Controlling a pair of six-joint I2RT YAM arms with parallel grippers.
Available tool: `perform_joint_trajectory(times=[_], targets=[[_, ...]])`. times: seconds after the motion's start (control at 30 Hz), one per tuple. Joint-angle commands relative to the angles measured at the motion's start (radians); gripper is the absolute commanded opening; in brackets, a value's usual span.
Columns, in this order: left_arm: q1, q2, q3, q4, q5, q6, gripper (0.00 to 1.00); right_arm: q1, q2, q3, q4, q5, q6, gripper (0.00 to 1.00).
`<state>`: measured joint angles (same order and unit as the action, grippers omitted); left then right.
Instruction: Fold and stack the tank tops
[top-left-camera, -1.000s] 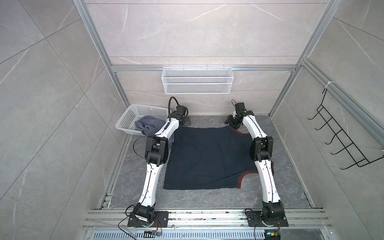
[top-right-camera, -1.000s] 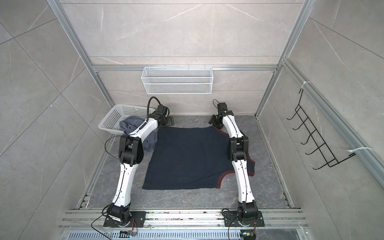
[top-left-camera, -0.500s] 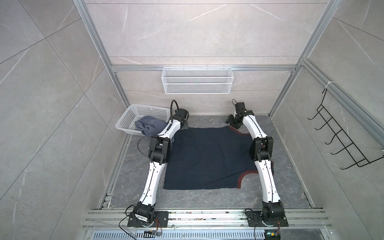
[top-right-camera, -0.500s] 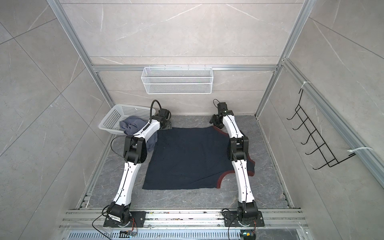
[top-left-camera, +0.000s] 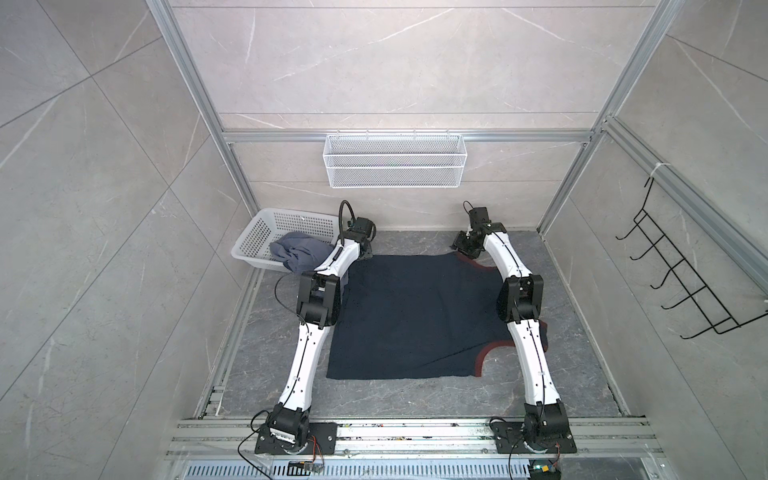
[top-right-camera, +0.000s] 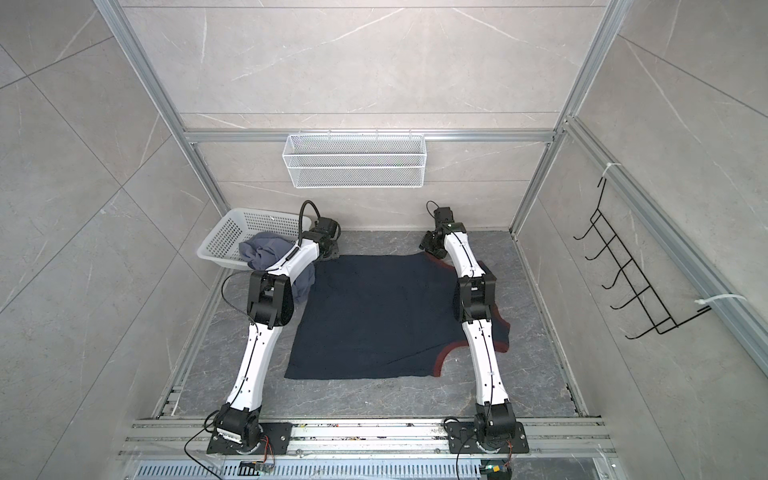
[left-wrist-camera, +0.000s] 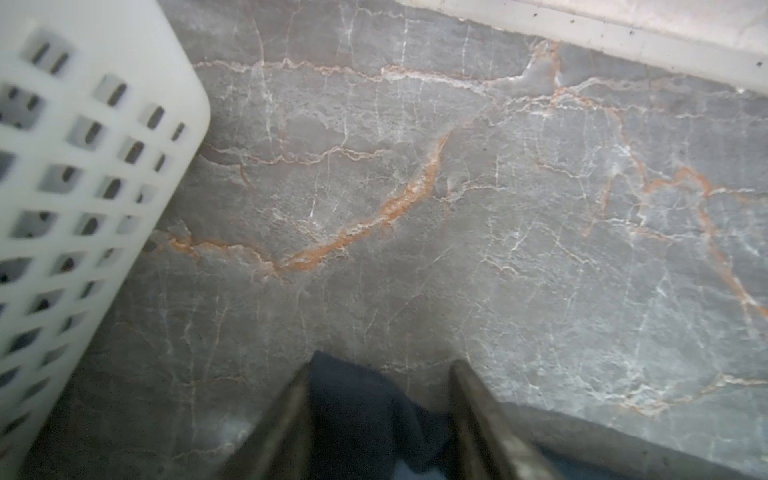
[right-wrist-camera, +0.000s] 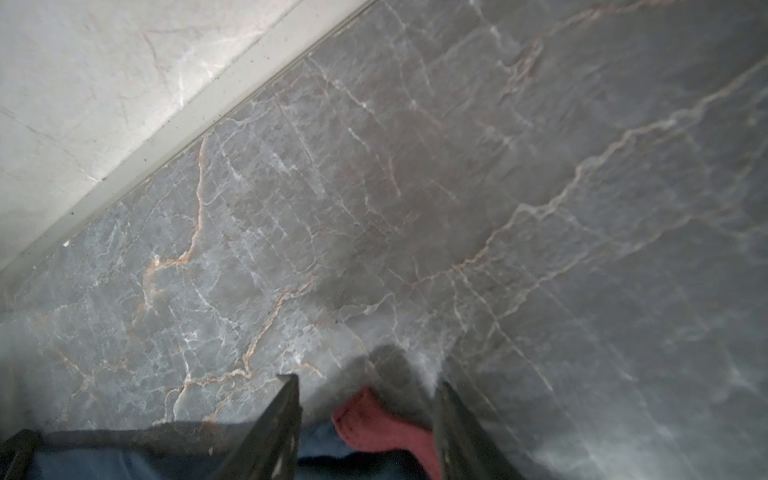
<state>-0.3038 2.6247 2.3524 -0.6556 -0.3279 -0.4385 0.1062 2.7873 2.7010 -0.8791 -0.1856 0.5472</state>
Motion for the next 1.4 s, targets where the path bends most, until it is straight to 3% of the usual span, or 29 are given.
perform_joint_trajectory(times=[0.0, 0.27, 0.4, 0.73, 1.13, 1.37], targets=[[0.009, 0.011, 0.033, -0.015, 0.003, -0.009, 0.44, 0.008, 0.054, 0.036, -0.041, -0.011, 0.005, 0.45], [0.012, -0.016, 0.028, -0.020, -0.002, -0.007, 0.23, 0.012, 0.038, 0.041, -0.045, -0.021, 0.003, 0.18], [0.016, -0.062, -0.006, 0.000, -0.011, -0.008, 0.20, 0.012, 0.006, 0.037, -0.038, -0.028, -0.005, 0.00], [0.017, -0.205, -0.147, 0.090, -0.023, 0.007, 0.13, 0.012, -0.143, -0.093, 0.011, 0.000, -0.006, 0.00], [0.017, -0.385, -0.337, 0.185, 0.001, 0.011, 0.11, 0.011, -0.496, -0.653, 0.334, -0.014, 0.046, 0.00], [0.009, -0.560, -0.597, 0.296, 0.018, -0.011, 0.11, 0.010, -0.707, -1.001, 0.499, -0.029, 0.080, 0.00]])
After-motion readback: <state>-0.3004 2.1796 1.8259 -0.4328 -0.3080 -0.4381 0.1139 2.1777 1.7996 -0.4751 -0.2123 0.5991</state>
